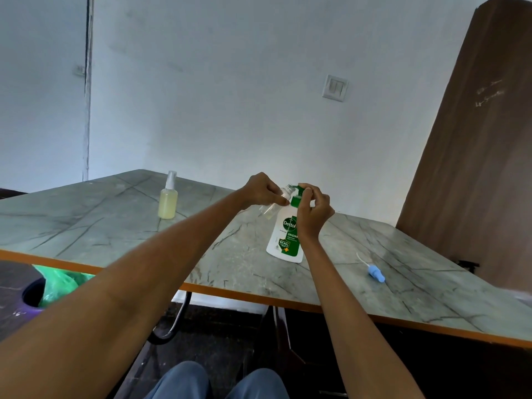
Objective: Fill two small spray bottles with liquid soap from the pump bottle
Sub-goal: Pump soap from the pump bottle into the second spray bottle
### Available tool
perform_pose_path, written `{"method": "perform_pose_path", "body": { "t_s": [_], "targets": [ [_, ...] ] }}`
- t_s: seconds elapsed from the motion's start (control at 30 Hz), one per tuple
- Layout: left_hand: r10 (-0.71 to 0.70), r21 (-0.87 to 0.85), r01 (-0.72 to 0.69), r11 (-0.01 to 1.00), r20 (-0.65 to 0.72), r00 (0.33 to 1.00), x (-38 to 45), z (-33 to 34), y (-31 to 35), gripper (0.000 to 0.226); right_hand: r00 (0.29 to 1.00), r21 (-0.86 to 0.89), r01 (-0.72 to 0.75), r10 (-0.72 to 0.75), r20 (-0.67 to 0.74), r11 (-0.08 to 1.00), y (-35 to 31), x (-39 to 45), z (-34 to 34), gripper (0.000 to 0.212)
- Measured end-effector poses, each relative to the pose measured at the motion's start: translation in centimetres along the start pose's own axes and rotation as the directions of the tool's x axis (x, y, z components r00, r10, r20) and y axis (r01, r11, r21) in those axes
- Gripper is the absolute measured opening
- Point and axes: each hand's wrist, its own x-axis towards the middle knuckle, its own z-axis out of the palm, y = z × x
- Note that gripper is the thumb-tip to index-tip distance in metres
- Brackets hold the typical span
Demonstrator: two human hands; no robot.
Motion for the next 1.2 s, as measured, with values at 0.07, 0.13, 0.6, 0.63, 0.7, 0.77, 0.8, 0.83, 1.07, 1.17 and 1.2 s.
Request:
{"method": "perform_pose_path", "body": {
  "t_s": [0.07,0.13,0.6,0.63,0.7,0.77,0.8,0.83,1.07,1.17,1.2],
  "targets": [
    [0.002,-0.008,-0.002,1.0,-0.011,1.0,0.02,0.0,0.15,0.033,1.0,0.004,-0.004,0.004,0.006,1.0,-0.19,0.13,-0.09,0.047],
    [0.003,-0.011,-0.003,1.0,-0.007,1.0,0.04,0.03,0.17,0.033,1.0,0.008,-0.009,0.009,0.012,1.0,-0.41,0.22,-0.11,0.048],
    [0.008,-0.016,-0.008,1.0,-0.005,1.0,0.11,0.11,-0.28,0.034,1.0,-0.021,0.012,-0.012,-0.002,1.0,-0.12,-0.05,0.15,0.049],
    [0.012,-0.014,-0.012,1.0,-0.016,1.0,0.11,0.1,-0.16,0.033,1.0,-0.017,0.008,-0.008,-0.003,1.0,-0.25,0.07,0.13,0.049],
    [0.01,-0.008,-0.011,1.0,-0.03,0.999,0.17,0.1,-0.01,0.033,1.0,-0.009,-0.003,0.003,0.006,1.0,-0.46,0.24,0.09,0.05],
    [0.008,-0.008,-0.009,1.0,-0.032,0.999,0.12,0.19,0.04,0.033,1.0,-0.007,-0.005,0.005,0.01,1.0,-0.45,0.24,0.05,0.05],
    [0.01,-0.008,-0.011,1.0,-0.034,0.999,0.09,0.22,0.04,0.034,1.0,-0.01,-0.001,0.001,0.007,1.0,-0.42,0.22,0.06,0.05],
    [0.013,-0.011,-0.013,1.0,-0.037,0.999,0.09,0.28,-0.01,0.034,1.0,-0.019,0.005,-0.005,0.004,1.0,-0.4,0.18,0.07,0.05],
    [0.002,-0.013,-0.002,1.0,-0.007,1.0,0.09,0.05,-0.53,0.033,1.0,-0.003,-0.021,0.021,-0.021,1.0,0.29,-0.34,0.4,0.049],
    [0.009,-0.019,-0.009,1.0,-0.016,1.0,-0.07,0.1,-0.54,0.034,1.0,0.016,-0.01,0.01,-0.019,1.0,0.3,-0.34,0.34,0.048],
    [0.014,-0.023,-0.014,1.0,-0.021,1.0,-0.01,0.13,-0.48,0.034,1.0,0.02,-0.007,0.007,-0.014,1.0,0.29,-0.24,0.29,0.048]
  ]
}}
